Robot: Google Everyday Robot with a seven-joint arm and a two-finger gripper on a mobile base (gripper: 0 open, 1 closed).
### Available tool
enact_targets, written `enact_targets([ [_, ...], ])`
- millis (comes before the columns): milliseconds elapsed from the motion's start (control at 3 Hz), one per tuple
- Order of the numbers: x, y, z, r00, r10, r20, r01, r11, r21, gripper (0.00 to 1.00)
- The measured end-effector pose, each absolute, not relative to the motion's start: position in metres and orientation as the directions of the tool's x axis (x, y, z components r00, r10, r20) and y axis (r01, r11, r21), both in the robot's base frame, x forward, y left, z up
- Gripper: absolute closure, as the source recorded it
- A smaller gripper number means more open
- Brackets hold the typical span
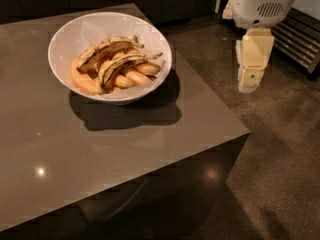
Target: Pick banana from white bowl
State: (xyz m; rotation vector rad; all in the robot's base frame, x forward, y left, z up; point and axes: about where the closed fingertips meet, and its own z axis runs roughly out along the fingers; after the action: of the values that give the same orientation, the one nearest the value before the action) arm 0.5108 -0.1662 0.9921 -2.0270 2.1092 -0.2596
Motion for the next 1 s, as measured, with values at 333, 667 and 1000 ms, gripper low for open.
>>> enact_targets([
  [333,0.518,-0.160,0.994,-0.027,-0.999,-0.037,-0.956,0.036,-0.291,0.00],
  [667,0.530,-0.152,0.995,-0.013,-0.997,-0.073,-0.950,0.035,-0.310,0.00],
  [1000,0.554,-0.137,0.992,0.001,-0.994,-0.106,-0.960,0.029,-0.280,0.00],
])
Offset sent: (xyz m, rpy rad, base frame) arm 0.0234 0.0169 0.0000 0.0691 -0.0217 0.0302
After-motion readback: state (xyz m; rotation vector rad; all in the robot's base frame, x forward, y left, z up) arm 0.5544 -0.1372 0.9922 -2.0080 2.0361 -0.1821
